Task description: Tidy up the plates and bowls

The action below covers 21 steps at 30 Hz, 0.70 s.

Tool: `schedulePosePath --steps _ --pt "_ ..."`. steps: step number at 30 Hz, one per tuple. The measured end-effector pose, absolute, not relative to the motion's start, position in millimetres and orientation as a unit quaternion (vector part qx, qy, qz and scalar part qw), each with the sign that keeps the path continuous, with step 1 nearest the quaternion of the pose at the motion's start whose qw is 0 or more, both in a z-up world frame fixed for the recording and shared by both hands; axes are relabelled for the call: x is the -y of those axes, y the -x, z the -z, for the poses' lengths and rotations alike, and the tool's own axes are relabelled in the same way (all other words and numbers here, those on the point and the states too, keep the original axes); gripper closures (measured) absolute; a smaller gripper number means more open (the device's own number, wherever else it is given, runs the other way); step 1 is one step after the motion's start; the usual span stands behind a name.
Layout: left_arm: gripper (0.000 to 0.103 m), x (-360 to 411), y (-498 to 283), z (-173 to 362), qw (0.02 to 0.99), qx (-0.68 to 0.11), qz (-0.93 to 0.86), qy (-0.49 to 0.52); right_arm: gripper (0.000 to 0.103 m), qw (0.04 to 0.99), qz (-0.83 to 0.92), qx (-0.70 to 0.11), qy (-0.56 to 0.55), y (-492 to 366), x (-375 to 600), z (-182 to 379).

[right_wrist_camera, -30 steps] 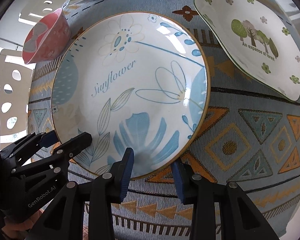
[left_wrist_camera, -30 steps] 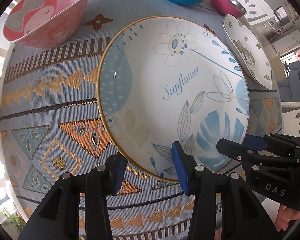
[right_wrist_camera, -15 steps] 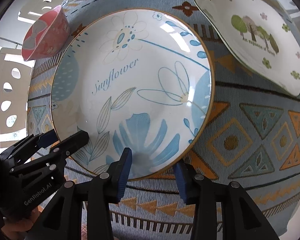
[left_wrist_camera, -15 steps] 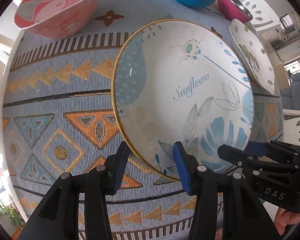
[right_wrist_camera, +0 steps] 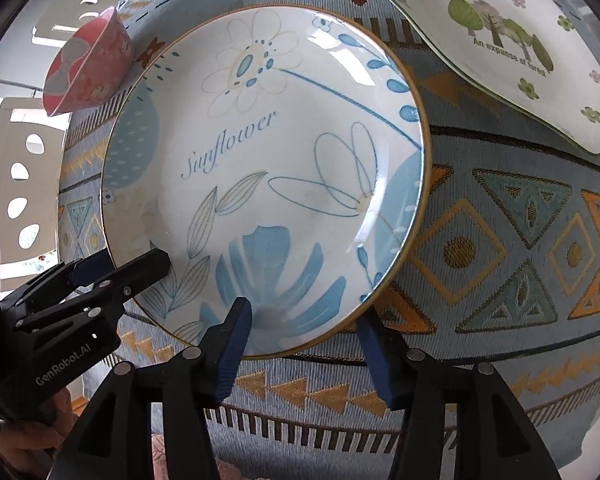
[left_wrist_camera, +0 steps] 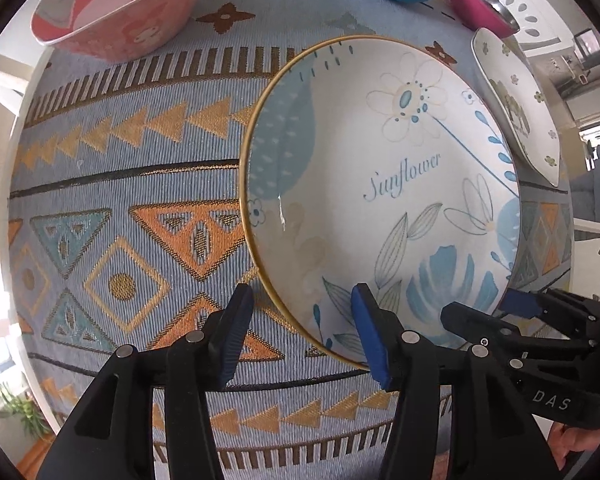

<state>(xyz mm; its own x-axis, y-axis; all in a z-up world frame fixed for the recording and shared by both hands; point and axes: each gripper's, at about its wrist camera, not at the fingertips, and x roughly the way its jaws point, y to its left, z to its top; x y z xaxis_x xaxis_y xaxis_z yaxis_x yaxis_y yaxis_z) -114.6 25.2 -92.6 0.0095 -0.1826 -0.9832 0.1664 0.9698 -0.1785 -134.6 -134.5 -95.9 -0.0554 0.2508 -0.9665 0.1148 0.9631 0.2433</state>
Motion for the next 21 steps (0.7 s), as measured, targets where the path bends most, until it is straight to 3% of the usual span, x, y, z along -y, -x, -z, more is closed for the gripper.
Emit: schedulePosePath --steps 13,15,17,21 --pt "0.035 4 110 96 0.715 -0.693 0.087 -0.009 0.042 0.665 -0.1 -0.737 -0.067 109 114 100" --pt "0.027 10 107 96 0.71 -0.699 0.083 -0.015 0.042 0.666 -0.108 -0.735 -0.064 109 110 100" --pt "0.001 12 105 105 0.697 -0.714 0.059 -0.019 0.039 0.666 -0.121 -0.734 -0.06 113 106 97" --pt "0.0 10 106 106 0.693 -0.72 0.043 -0.003 0.038 0.664 -0.141 -0.731 -0.067 113 106 97"
